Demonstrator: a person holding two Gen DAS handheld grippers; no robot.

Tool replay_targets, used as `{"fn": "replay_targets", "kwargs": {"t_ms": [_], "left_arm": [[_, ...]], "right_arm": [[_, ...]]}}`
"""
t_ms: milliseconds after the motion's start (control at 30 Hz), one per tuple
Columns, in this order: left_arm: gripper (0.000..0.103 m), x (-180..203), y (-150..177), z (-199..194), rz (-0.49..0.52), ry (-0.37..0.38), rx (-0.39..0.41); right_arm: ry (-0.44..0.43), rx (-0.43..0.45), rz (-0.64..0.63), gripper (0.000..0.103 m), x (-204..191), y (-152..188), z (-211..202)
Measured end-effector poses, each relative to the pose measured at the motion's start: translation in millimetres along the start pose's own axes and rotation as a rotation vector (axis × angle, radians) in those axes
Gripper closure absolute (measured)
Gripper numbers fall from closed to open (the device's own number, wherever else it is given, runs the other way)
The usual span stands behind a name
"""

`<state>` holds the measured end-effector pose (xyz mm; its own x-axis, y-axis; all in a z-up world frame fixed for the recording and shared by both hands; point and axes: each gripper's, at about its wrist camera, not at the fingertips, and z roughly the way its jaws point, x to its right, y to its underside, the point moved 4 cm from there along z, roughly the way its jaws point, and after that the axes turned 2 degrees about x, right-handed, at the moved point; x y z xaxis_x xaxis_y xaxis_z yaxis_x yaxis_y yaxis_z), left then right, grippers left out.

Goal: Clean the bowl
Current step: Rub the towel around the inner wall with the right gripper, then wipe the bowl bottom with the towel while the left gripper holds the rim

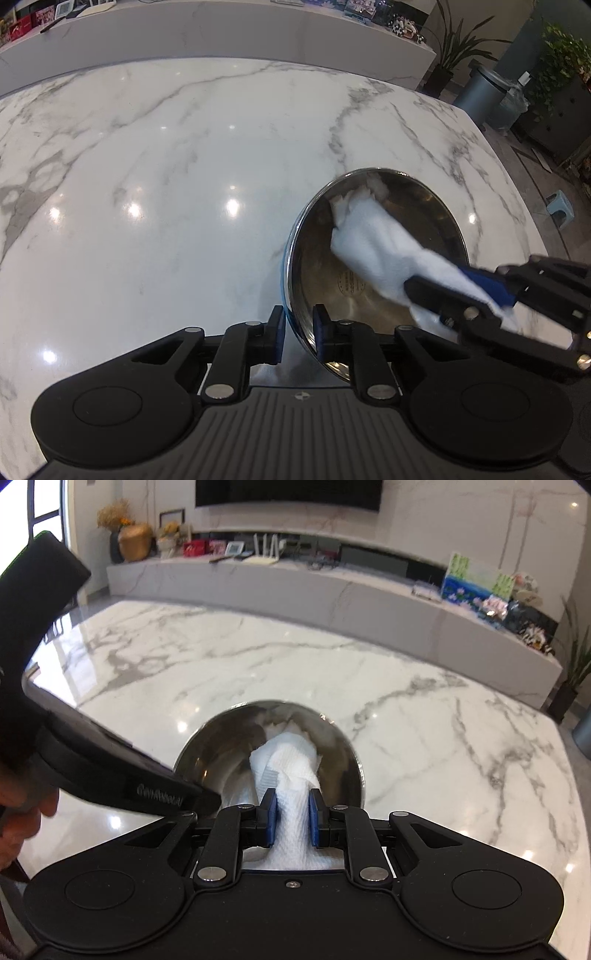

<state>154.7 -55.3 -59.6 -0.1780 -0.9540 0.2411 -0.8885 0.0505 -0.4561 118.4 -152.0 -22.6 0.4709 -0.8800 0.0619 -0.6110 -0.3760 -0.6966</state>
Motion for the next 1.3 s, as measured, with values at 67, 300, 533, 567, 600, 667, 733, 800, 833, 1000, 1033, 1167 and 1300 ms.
{"fn": "replay_targets", "kwargs": {"t_ms": [67,300,533,567,600,667,733,800,833,1000,1033,1167,1300], "left_arm": [[0.087,-1,-4,2,-0.006,0.0,0.004],[0.086,0,-15,15,0.017,-0.021,-0.014],[0.086,2,-14,20,0.039,-0.005,-0.045],[0.087,1,-15,20,0.042,0.0,-0.051],[0.087,1,-15,20,0.046,0.004,-0.056],[0.087,1,-15,20,0.055,0.005,-0.06],[0.087,1,-16,20,0.066,0.003,-0.064],[0.087,2,-15,19,0.074,0.001,-0.067],[0.087,3,-15,19,0.08,-0.001,-0.07],[0.087,5,-11,16,0.103,-0.001,-0.101],[0.087,6,-9,15,0.114,-0.006,-0.108],[0.087,7,3,8,0.129,-0.014,-0.133],[0.087,5,16,0,0.115,-0.014,-0.14]], "right_arm": [[-0.014,-0.026,-0.009,0.088,0,0,6],[-0.07,-0.088,0.009,0.088,4,-3,15],[-0.106,-0.108,-0.047,0.083,4,-14,20],[-0.109,-0.114,-0.063,0.083,2,-15,23],[-0.115,-0.118,-0.071,0.083,2,-15,25],[-0.135,-0.145,-0.08,0.083,-1,-14,35],[-0.141,-0.173,-0.078,0.083,-1,-12,40],[-0.14,-0.192,-0.068,0.083,-1,-10,42],[-0.139,-0.203,-0.062,0.083,-1,-9,42],[-0.152,-0.279,-0.028,0.083,-5,-5,39],[-0.159,-0.288,-0.018,0.083,-7,-2,37],[-0.169,-0.305,0.014,0.083,-14,7,27],[-0.188,-0.331,0.024,0.083,-24,15,17]]}}
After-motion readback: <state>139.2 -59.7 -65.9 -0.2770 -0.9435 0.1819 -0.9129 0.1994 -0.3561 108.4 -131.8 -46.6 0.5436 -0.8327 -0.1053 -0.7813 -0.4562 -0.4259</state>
